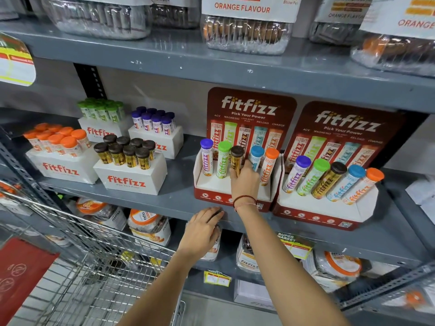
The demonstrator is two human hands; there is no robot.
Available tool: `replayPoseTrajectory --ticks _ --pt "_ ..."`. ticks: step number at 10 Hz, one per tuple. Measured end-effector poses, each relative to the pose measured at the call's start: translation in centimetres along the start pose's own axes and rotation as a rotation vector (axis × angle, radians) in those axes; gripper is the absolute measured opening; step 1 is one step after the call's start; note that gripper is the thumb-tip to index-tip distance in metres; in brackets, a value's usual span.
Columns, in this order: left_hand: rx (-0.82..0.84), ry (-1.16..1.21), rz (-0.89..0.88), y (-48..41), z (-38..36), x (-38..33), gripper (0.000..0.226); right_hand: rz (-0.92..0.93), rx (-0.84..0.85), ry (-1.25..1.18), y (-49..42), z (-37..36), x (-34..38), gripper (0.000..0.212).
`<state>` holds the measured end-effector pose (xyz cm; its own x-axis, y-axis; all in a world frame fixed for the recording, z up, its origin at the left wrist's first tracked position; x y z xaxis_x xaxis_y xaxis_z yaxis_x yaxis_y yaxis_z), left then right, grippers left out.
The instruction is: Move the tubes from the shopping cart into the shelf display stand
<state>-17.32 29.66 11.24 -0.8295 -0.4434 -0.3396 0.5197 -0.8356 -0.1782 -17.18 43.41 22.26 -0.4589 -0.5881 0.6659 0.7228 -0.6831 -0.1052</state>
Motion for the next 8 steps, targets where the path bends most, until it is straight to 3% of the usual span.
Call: replayPoseTrajectory --ticks 2,5,8 --pt "0.016 0.001 0.017 0.0 -0.1 -0.1 0.040 0.102 -0.084 0.101 -1.0 2.0 1.5 0.047" --pt "0.030 0.002 0.031 0.1 -0.1 -0.3 0.039 0.145 0.005 0.199 -2.3 3.4 2.9 0.038" --pt "0.142 0.028 0.082 -1.0 0.7 -0.3 0.041 0.296 -0.060 0.004 1.0 5.7 2.3 0.028"
Point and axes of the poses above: each hand's wrist, its own y-axis away from the middle knuckle, its own z-axis out of the back of the hand, x = y × z, the point moved 2 cm from there along -y, towards the middle knuckle, and after that the axes turned 11 degrees about x, right-handed, at the moved point
